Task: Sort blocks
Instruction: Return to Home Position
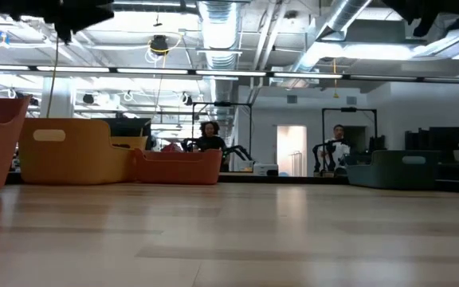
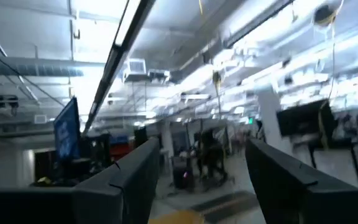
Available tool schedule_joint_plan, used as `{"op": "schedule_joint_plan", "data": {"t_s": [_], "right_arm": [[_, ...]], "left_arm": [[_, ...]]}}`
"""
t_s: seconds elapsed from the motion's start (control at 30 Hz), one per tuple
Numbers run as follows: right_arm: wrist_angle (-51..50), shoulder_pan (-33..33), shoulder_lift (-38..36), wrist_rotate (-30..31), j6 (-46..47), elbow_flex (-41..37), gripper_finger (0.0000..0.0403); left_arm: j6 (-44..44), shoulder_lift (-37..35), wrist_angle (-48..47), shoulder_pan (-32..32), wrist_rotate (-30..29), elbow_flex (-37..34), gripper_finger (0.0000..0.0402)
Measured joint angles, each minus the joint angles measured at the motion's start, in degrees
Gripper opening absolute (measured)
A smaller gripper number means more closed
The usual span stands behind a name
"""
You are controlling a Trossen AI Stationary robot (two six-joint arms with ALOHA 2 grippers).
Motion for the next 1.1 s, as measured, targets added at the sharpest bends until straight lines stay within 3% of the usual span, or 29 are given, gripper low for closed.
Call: {"op": "schedule_joint_plan", "data": {"t_s": [0.13, 0.37, 0.43, 0.6, 0.77, 0.87, 1.1], "right_arm": [[-4.15, 0.09, 0.11, 0.02, 8.35, -0.02, 0.0249], [-6.23, 0.09, 0.02, 0.5, 13.59, -0.04, 0.0249], [-6.05, 0.09, -0.06, 0.63, 15.32, -0.3, 0.0246], [-3.37, 0.04, -2.15, 2.18, 21.36, -6.03, 0.0207], [9.07, 0.04, -5.29, 1.88, 22.79, -14.35, 0.0144], [8.17, 0.04, -7.07, 1.84, 22.74, -14.21, 0.0111], [6.8, 0.28, -10.23, 1.67, 21.75, -14.21, 0.0074]], "left_arm": [[-9.17, 0.85, -4.21, 0.0, -0.21, -0.04, 0.0212], [-10.03, 2.86, -6.02, 0.02, -2.76, -0.04, 0.0212], [-14.27, 3.48, -6.82, 0.02, -4.72, -0.04, 0.0212], [-21.88, 3.29, -8.06, -0.18, -4.86, -0.7, 0.0212], [-19.95, 2.8, 6.89, -0.75, -3.58, -6.89, 0.0188], [-19.47, 2.84, 14.32, -0.81, -1.72, -11.62, 0.0171], [-22.3, 2.57, 17.54, -0.81, -0.27, -17.49, 0.015]]}}
